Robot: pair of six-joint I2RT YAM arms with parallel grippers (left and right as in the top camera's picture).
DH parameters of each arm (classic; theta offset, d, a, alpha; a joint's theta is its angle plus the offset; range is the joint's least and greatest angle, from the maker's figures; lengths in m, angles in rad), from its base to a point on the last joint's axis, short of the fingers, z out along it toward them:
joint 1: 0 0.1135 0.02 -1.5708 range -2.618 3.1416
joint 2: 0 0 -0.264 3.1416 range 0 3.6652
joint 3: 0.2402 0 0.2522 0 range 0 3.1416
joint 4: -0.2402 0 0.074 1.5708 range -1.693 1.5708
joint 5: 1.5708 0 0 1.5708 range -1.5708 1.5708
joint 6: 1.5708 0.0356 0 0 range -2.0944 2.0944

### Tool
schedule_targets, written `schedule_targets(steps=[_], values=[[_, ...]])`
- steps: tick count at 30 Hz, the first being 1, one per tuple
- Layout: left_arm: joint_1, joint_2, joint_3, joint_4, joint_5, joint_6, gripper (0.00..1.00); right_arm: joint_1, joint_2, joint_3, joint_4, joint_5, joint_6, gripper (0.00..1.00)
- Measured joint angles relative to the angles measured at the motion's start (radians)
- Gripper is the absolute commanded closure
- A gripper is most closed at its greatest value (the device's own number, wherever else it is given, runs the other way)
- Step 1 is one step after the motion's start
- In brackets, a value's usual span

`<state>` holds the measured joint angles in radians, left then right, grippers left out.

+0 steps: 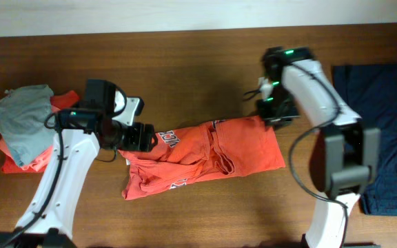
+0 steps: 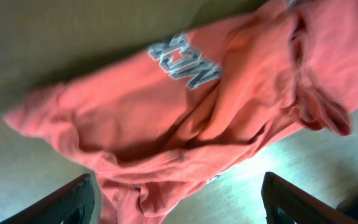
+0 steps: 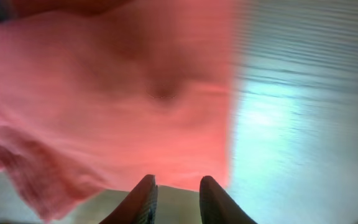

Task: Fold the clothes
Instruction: 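Fold the right end leftward over the shirt with the right gripper, then fold the left end rightward over the shirt with the left gripper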

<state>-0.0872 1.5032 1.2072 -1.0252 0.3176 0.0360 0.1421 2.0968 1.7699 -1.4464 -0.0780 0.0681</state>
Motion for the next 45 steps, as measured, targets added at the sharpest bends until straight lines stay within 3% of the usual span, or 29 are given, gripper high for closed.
schedule_targets(steps=[6, 26, 28, 30, 31, 32, 34, 40, 45], values=[[0.0, 0.083, -0.103, -0.002, -0.02, -0.064, 0.14, -0.127, -0.051, 0.009, -0.053, 0.023, -0.019, 0.71], [0.0, 0.33, -0.125, 0.037, -0.117, -0.177, 0.13, -0.135, -0.051, 0.008, -0.052, 0.026, -0.043, 0.71], [0.0, 0.355, -0.116, 0.035, -0.113, -0.188, 0.2, -0.135, -0.051, 0.008, -0.053, 0.026, -0.043, 0.71], [0.002, 0.36, -0.114, 0.039, -0.106, -0.194, 0.38, -0.135, -0.051, 0.008, -0.054, 0.026, -0.043, 0.71], [0.005, 0.365, -0.112, 0.044, -0.095, -0.195, 0.66, -0.135, -0.051, 0.008, -0.054, 0.026, -0.043, 0.71], [0.008, 0.371, -0.107, 0.051, -0.07, -0.194, 0.81, -0.135, -0.051, 0.008, -0.054, 0.026, -0.043, 0.71], [0.008, 0.378, -0.106, 0.07, -0.037, -0.187, 0.96, -0.135, -0.051, 0.008, -0.058, 0.026, -0.043, 0.71], [0.037, 0.394, -0.106, 0.07, 0.02, -0.145, 1.0, -0.135, -0.051, 0.008, -0.065, 0.026, -0.043, 0.7], [0.135, 0.395, -0.091, 0.002, -0.03, -0.13, 1.0, -0.135, -0.051, 0.008, -0.065, 0.026, -0.043, 0.7]])
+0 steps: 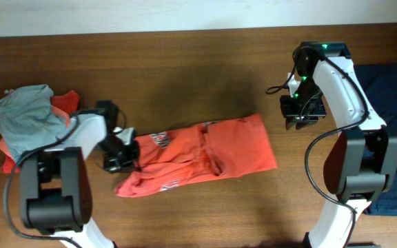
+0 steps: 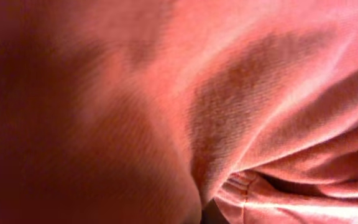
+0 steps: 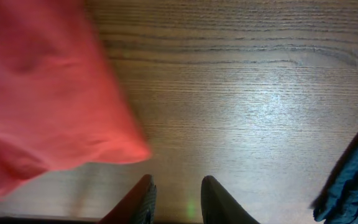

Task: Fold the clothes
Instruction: 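Fold the left end rightward over the shirt with the left gripper, then push the folded shirt rightward with the left gripper and release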

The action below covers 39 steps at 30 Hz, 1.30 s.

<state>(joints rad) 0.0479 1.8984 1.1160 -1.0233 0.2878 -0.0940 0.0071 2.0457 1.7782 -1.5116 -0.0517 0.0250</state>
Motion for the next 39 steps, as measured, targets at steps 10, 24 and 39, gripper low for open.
schedule_targets(steps=[10, 24, 39], values=[[0.236, -0.062, 0.219, -0.14, -0.092, 0.042, 0.99, 0.0, 0.0, 0.0, 0.0, 0.0, 0.0, 0.7], [-0.095, -0.068, 0.529, -0.369, -0.124, 0.068, 0.98, 0.0, 0.0, 0.0, -0.019, 0.0, 0.0, 0.7], [-0.529, -0.068, 0.529, -0.3, -0.188, -0.01, 0.95, 0.0, 0.0, 0.0, -0.032, -0.001, 0.0, 0.7]])
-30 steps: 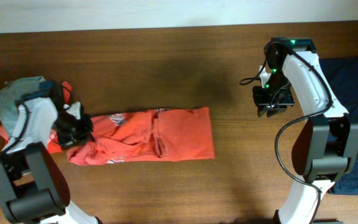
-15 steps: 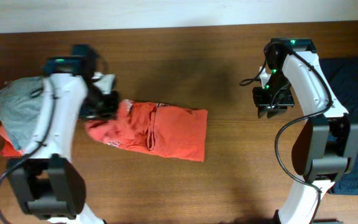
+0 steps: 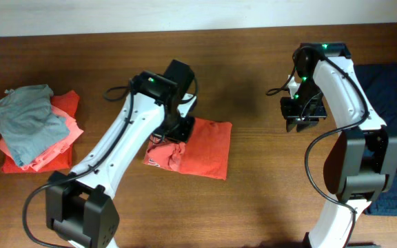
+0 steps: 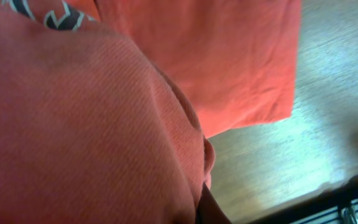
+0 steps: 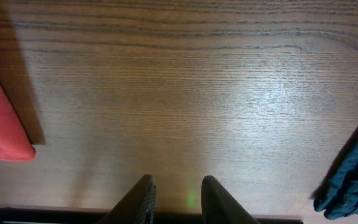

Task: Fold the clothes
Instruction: 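Push the folded shirt rightward with the left gripper and release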

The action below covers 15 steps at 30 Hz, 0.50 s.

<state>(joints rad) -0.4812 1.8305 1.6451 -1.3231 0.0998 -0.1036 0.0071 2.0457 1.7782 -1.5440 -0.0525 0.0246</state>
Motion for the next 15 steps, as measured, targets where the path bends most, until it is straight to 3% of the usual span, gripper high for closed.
schedule_targets(steps=[10, 15], values=[[-0.109, 0.0, 0.0, 0.082, -0.004, -0.026, 0.92, 0.0, 0.0, 0.0, -0.006, 0.0, 0.0, 0.7], [-0.139, 0.001, 0.0, 0.129, 0.0, -0.031, 0.76, 0.0, 0.0, 0.0, -0.008, -0.001, 0.0, 0.7]])
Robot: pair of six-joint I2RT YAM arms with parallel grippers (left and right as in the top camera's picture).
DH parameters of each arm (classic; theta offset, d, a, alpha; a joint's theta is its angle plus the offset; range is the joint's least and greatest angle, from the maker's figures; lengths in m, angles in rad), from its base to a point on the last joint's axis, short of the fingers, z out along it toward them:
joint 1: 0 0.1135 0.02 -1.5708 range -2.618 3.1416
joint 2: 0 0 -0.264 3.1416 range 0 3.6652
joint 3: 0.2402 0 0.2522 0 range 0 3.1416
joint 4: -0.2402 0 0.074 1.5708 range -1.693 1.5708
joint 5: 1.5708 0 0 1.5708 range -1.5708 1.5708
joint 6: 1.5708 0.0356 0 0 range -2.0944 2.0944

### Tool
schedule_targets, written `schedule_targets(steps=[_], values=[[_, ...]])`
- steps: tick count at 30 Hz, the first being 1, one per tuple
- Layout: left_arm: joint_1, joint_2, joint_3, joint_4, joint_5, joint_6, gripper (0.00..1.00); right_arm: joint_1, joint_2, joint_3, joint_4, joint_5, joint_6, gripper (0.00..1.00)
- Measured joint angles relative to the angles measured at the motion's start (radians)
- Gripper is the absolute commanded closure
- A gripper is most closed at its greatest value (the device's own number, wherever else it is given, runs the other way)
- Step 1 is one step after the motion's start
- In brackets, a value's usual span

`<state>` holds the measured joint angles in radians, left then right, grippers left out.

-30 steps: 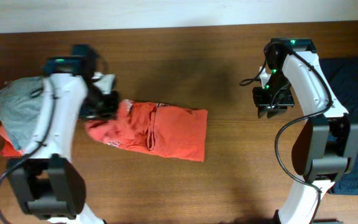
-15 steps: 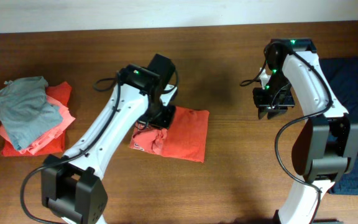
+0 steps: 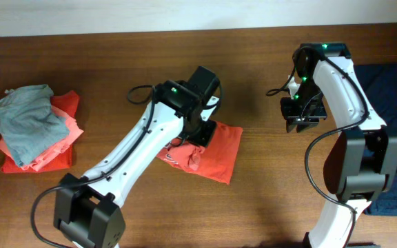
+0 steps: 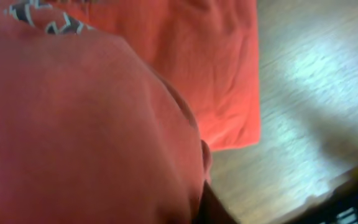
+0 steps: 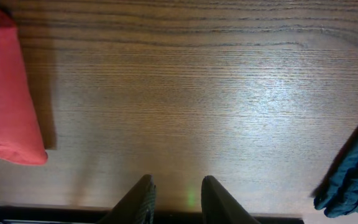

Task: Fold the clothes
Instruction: 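Push the folded shirt rightward with the left gripper and release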

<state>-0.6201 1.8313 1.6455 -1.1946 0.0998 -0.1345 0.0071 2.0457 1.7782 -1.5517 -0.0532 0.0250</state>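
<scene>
The orange shirt (image 3: 216, 153) lies doubled over at the table's middle, a loose bunch with grey lettering (image 3: 185, 159) at its front left. My left gripper (image 3: 200, 133) is over the shirt's back edge, shut on a fold of it. In the left wrist view that held orange fold (image 4: 86, 124) fills most of the frame, and the shirt's lower layer (image 4: 219, 68) lies flat beneath. One dark finger (image 4: 215, 206) shows; the other is hidden. My right gripper (image 5: 176, 194) hangs open over bare wood, right of the shirt's edge (image 5: 5, 106).
A pile of grey and orange clothes (image 3: 29, 127) sits at the far left. A dark blue garment (image 3: 391, 96) lies at the right edge, its corner (image 5: 353, 180) showing in the right wrist view. Bare wooden table (image 3: 274, 200) surrounds the shirt.
My left gripper has shifted to the right with the held fold, and the doubled shirt lies a little further right. The right arm has not moved.
The shirt lay spread across the middle, my left gripper open over its left end and my right at its far right corner. Then the left was down in the left end and the right stood clear. The left end then lay over the right half.
</scene>
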Motion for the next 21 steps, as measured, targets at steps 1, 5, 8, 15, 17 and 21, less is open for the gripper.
schedule_targets(steps=[1, 5, 8, 15, 17, 21], values=[[-0.008, 0.002, 0.0, 0.014, 0.005, -0.005, 0.73, 0.0, 0.0, 0.0, 0.0, -0.001, -0.001, 0.7], [-0.058, 0.034, 0.001, 0.084, 0.083, -0.009, 0.59, 0.0, 0.0, 0.0, 0.0, -0.004, -0.001, 0.7], [-0.12, 0.078, 0.002, 0.099, 0.134, -0.013, 0.57, 0.0, 0.0, 0.0, 0.0, -0.004, -0.001, 0.69], [-0.19, 0.117, 0.013, 0.027, 0.135, 0.003, 0.59, 0.0, 0.0, 0.0, 0.0, -0.008, 0.0, 0.69], [-0.174, 0.117, 0.035, 0.002, 0.096, 0.007, 0.59, 0.0, 0.0, 0.0, 0.0, -0.008, 0.0, 0.69], [-0.105, 0.078, 0.067, -0.022, 0.005, 0.011, 0.57, 0.0, 0.0, 0.0, 0.0, -0.021, -0.013, 0.69]])
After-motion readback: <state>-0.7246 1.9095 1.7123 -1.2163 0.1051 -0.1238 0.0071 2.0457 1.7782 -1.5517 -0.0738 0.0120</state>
